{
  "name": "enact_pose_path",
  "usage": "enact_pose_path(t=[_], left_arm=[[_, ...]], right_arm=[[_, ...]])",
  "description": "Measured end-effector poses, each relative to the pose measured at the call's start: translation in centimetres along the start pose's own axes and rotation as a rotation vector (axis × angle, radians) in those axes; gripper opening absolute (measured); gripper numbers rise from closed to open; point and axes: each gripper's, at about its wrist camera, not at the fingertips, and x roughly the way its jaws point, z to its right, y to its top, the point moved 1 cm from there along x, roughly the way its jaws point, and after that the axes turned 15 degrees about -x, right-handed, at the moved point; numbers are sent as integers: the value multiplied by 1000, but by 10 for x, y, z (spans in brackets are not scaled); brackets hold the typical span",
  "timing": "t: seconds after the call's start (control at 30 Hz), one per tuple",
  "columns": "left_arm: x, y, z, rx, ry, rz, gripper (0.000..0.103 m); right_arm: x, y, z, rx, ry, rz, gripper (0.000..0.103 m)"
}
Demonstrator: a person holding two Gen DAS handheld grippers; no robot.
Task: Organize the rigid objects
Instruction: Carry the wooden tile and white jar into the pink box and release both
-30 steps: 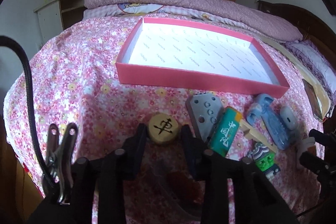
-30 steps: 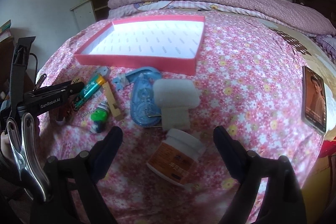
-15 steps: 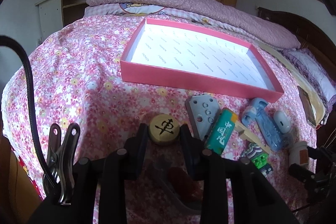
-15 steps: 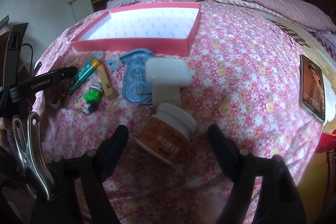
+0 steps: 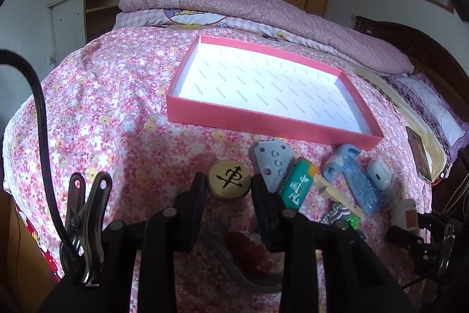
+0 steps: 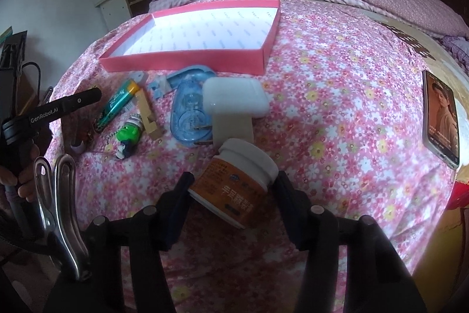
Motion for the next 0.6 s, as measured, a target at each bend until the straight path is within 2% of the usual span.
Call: enact_pose_path(t=[0.37, 0.6], left_arm=[[-3, 7, -1, -23, -22, -5, 33], [-10, 16, 7, -2, -28, 28, 33]], right_arm=[[-14, 6, 8, 53, 22, 71, 57], [-26, 23, 1, -16, -26, 113, 57]])
